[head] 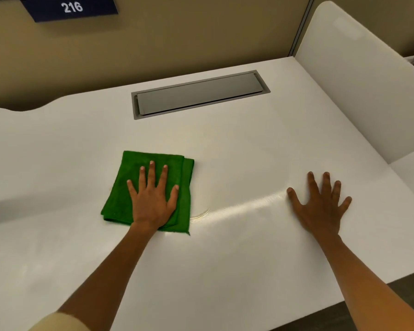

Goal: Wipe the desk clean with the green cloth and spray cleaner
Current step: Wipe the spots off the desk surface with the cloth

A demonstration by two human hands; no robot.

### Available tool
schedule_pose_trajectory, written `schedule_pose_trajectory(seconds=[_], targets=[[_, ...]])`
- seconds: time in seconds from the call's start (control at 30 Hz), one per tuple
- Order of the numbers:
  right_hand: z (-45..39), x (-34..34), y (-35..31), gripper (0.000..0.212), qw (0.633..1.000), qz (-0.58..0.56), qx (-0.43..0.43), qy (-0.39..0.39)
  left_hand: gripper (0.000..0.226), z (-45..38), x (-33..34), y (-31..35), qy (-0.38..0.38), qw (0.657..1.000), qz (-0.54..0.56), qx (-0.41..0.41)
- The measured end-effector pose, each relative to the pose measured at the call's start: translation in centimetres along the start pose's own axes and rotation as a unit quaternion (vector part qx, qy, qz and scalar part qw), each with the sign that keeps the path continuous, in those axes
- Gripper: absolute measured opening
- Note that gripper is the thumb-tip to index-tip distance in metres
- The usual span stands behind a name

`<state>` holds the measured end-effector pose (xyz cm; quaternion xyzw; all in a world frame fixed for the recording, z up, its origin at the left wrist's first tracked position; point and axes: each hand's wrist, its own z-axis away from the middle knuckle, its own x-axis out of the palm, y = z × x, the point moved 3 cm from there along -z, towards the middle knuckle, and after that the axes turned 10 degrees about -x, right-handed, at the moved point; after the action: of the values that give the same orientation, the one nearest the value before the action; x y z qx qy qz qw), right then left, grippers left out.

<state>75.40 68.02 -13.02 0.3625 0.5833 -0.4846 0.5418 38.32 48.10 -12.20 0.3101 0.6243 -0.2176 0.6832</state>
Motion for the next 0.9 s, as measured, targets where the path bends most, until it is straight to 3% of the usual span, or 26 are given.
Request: schedule_pose_trajectory(seconds=[0.3, 0.9], targets=[[0.1, -0.1, -0.1, 0.085, 1.000, -0.003, -0.002, 0.001, 0.073, 6.8, 1.2, 8.0, -0.015, 0.997, -0.002, 0.077], [-0.1, -0.1, -0.1, 0.086, 1.000, 0.021, -0.007, 0.013, 0.073, 1.4, 3.5, 25.0, -0.048, 0.985, 0.008, 0.167]])
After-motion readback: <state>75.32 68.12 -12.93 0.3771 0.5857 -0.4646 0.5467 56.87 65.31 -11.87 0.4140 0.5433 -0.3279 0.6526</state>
